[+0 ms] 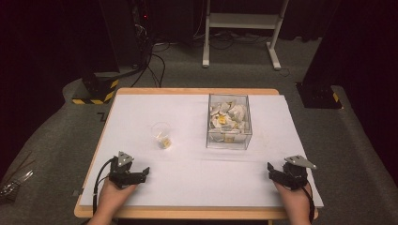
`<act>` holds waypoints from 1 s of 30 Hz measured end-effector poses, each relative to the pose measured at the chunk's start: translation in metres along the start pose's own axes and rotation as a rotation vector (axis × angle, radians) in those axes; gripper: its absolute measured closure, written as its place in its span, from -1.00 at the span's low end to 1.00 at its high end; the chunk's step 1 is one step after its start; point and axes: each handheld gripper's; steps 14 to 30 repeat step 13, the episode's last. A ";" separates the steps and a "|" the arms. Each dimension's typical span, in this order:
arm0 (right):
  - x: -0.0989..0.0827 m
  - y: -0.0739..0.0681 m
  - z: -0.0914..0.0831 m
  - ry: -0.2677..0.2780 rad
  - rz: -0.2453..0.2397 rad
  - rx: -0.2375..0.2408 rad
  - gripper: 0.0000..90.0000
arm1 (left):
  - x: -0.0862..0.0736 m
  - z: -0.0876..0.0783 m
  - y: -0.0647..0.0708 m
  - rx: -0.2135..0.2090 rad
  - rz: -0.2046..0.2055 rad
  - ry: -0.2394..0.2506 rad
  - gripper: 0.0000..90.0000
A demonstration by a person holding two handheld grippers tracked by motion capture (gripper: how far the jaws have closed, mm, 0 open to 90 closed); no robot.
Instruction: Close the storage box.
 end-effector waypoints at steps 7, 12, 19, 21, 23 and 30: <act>-0.007 -0.001 0.001 -0.023 -0.015 0.004 -0.57 | 0.000 0.000 0.001 0.004 -0.008 -0.001 -0.79; -0.008 0.000 0.002 -0.035 -0.007 0.011 -0.56 | 0.000 0.000 0.001 0.004 -0.008 -0.001 -0.80; -0.008 -0.001 0.003 -0.039 -0.010 0.012 -0.56 | 0.000 0.000 0.000 0.005 -0.004 -0.002 -0.80; -0.008 -0.001 0.003 -0.039 -0.010 0.012 -0.56 | 0.000 0.000 0.000 0.005 -0.004 -0.002 -0.80; -0.008 -0.001 0.003 -0.039 -0.010 0.012 -0.56 | 0.000 0.000 0.000 0.005 -0.004 -0.002 -0.80; -0.008 -0.001 0.003 -0.039 -0.010 0.012 -0.56 | 0.000 0.000 0.000 0.005 -0.004 -0.002 -0.80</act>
Point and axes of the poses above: each handheld gripper's, and its own axes: z roughly forward along the jaws, x roughly out of its top, y roughly to its right, and after that the axes turned 6 degrees about y, right-handed
